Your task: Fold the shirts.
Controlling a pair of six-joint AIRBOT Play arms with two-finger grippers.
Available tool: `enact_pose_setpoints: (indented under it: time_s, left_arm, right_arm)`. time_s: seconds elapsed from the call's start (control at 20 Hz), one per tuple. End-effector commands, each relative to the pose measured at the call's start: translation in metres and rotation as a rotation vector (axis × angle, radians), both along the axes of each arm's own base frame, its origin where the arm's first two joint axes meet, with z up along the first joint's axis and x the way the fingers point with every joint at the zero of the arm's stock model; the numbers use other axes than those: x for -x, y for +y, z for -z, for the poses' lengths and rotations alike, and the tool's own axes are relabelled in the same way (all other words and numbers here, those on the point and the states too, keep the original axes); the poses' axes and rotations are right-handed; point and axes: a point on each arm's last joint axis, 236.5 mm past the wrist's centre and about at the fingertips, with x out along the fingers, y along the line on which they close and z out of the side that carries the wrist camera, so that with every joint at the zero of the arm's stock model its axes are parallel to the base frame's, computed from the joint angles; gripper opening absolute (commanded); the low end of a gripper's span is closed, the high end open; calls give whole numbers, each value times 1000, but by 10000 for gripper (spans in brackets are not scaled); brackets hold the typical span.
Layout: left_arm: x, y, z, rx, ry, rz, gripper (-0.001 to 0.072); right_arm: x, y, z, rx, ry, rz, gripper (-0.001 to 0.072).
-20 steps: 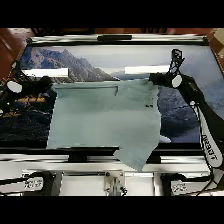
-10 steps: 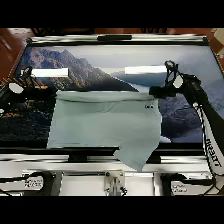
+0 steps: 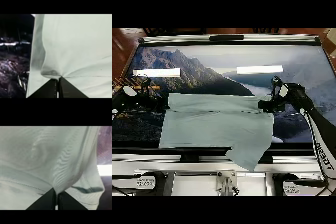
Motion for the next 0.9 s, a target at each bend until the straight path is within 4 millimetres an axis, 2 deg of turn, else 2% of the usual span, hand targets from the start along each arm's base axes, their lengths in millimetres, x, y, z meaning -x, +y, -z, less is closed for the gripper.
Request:
enact_pose_setpoints:
  time_s: [0.0,0.05,0.1,0.25,0.35,0.4,0.45,0.6,0.7,0.85]
  left_arm:
    - [19,-3,7,42,103,-19,263]
    - [29,-2,4,50,142,-3,513]
    - [41,3,-2,60,194,11,605]
    - [77,28,-28,131,324,-9,603]
    - [111,42,-41,173,380,-38,600]
    - [129,46,-40,189,388,-61,600]
    - [147,46,-33,202,398,-98,600]
    - [201,36,4,216,391,-190,600]
    - [213,37,19,202,345,-220,592]
    - [216,35,31,197,332,-231,589]
  right_arm:
    - [6,4,-1,-17,27,15,229]
    - [12,4,-8,-12,47,-37,429]
    - [19,0,-18,8,65,-97,460]
    - [51,-38,-60,150,129,-205,460]
    - [75,-58,-84,124,164,-168,460]
    - [84,-65,-96,79,166,-133,460]
    - [90,-70,-105,33,156,-97,460]
    - [99,-89,-129,-46,78,7,460]
    - [104,-103,-140,-43,35,47,460]
    - [104,-116,-147,-36,-1,92,460]
